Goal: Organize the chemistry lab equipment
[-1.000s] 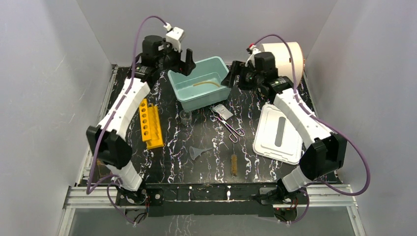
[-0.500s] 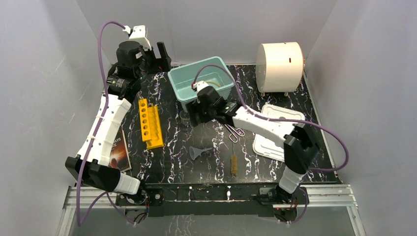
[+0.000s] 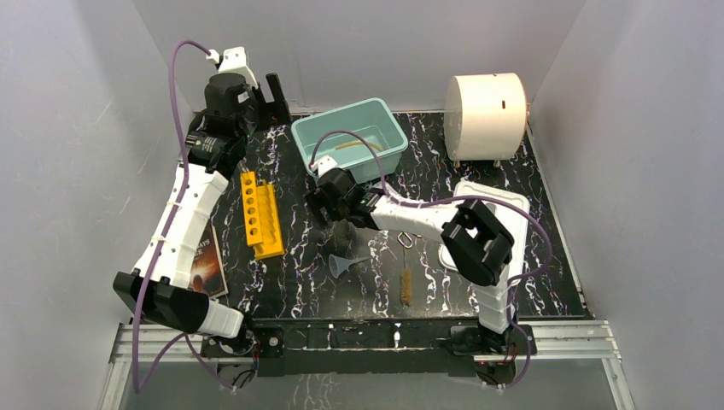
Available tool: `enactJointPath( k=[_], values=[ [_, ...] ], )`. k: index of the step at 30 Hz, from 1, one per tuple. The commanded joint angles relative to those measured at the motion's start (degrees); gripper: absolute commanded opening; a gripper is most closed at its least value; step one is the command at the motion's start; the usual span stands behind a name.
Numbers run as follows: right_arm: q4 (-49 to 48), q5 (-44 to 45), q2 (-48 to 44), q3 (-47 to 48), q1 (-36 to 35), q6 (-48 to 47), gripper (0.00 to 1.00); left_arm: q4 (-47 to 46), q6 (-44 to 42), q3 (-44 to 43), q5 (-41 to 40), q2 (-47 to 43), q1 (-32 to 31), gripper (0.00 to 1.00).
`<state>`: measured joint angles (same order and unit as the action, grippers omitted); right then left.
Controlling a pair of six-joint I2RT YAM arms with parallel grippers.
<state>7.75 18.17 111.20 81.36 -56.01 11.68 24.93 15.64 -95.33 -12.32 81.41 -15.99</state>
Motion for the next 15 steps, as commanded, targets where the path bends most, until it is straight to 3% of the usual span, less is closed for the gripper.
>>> enactJointPath(
  k=[1,15],
  values=[
    [-7.2,3.2,2.3,3.7,-0.5,-1.4,0.99,0.0,0.6,-2.3,-1.4,-0.9,-0.3,0.92],
    [-13.4,1.6,7.5,5.5,-0.6,-2.4,0.85,-0.4,0.5,-3.0,-1.5,1.7,-0.4,0.92]
  ],
)
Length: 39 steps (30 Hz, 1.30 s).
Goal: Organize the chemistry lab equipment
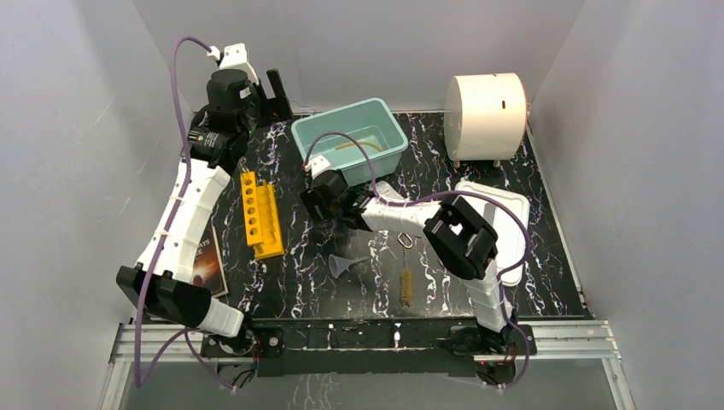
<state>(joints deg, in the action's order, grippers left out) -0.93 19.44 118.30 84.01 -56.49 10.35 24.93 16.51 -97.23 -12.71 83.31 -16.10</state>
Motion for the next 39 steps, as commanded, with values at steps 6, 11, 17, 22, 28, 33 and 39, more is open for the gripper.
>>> enactJointPath(
  k=[6,11,17,22,28,33,39],
  values=[
    [-5.1,1.6,2.1,4.6,-0.3,-3.2,0.79,-0.7,-0.9,-0.8,-1.3,0.0,-0.2,0.92],
    [-4.6,3.5,3.7,6.6,-0.4,-5.2,0.76,-1.5,-1.2,-0.5,-0.2,0.2,-0.2,0.93],
    [-3.7,2.0,3.4,6.9,-0.3,-5.2,0.60,-1.7,-1.4,0.1,-0.2,0.1,-0.2,0.93],
    [-2.6,0.7,1.5,6.2,-0.5,-4.7,0.57,-1.5,-1.7,-0.2,-1.2,-0.3,-0.2,0.93],
    [-0.3,-4.7,-3.6,5.4,-0.6,-3.7,0.57,-0.8,-1.9,-1.4,-2.8,-1.0,-0.2,0.93],
    [0.8,-10.1,-9.2,4.6,-0.6,-2.3,0.57,-0.1,-1.9,-3.1,-4.5,-1.4,-0.2,0.93],
    [0.8,-11.3,-15.4,3.9,-0.4,-1.5,0.57,2.8,7.1,-7.0,-4.5,-2.5,-0.2,0.93]
  ],
)
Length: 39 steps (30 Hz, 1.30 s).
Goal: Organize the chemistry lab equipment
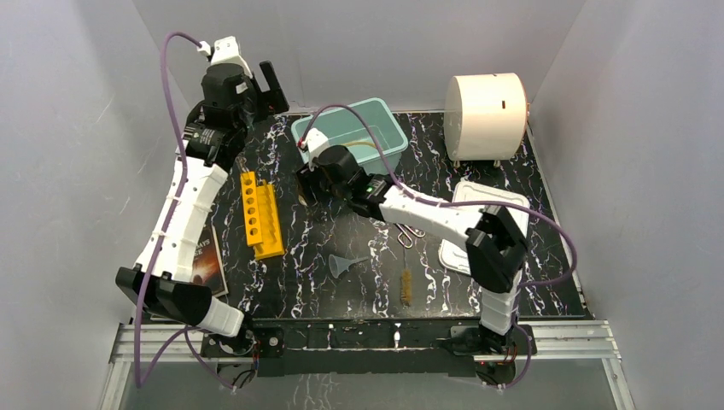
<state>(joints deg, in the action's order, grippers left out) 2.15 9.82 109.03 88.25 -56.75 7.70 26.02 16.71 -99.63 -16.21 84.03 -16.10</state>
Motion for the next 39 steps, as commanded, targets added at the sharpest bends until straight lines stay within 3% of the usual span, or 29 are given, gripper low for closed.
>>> enactJointPath(
  k=[1,6,12,19,26,39],
  values=[
    [-2.2,-1.2,-7.1,-0.4,0.1,1.2,0.57,1.5,8.2,-5.2,0.9,-3.4,-0.2,0.93],
    [-0.2,-4.1,-9.2,3.9,5.9,4.0,0.57,2.1,11.0,-9.2,3.5,-3.3,-0.3,0.93],
    [2.0,-3.3,6.2,22.9,13.4,2.1,0.58,-5.3,12.0,-6.5,6.9,-6.2,-0.3,0.93],
    [3.4,-3.8,23.8,37.8,14.4,0.2,0.58,-2.4,12.4,-2.7,3.3,-7.7,-0.3,0.93],
    [3.6,-4.2,32.1,43.7,14.8,-1.1,0.58,2.9,15.5,-0.7,3.6,-7.4,-0.3,0.93],
    [1.9,-5.2,38.9,46.4,15.7,-2.7,0.61,6.7,17.6,0.5,6.2,-6.7,-0.3,0.92]
  ],
)
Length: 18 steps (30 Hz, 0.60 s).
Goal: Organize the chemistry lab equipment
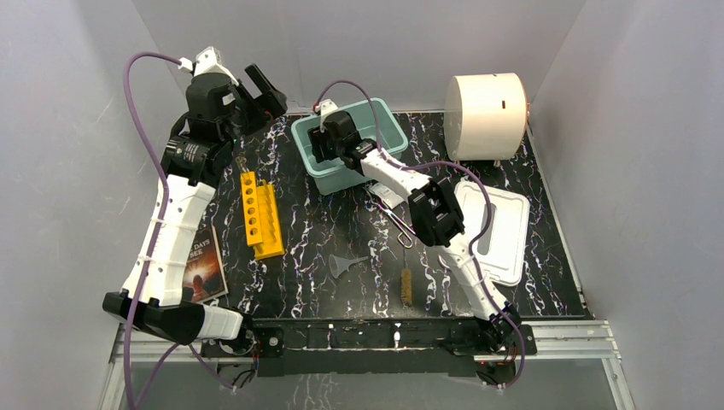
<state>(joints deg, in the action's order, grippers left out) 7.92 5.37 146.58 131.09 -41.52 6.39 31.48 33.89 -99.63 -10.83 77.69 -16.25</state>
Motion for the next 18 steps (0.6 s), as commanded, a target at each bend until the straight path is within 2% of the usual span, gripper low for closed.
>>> enactJointPath(
  k=[1,12,18],
  values=[
    [-4.0,-0.9,1.6,3.6,0.5,-1.4,0.62,1.3,0.4,0.6,0.8,-0.2,-0.1,0.92],
    [-2.2,-1.9,1.3,6.8,0.6,0.1,0.79,1.5,-0.5,0.1,1.6,1.1,-0.1,0.92],
    [1.0,-1.6,-0.5,10.9,0.9,1.2,0.82,1.6,-1.6,0.0,1.3,0.6,-0.2,0.92]
  ],
)
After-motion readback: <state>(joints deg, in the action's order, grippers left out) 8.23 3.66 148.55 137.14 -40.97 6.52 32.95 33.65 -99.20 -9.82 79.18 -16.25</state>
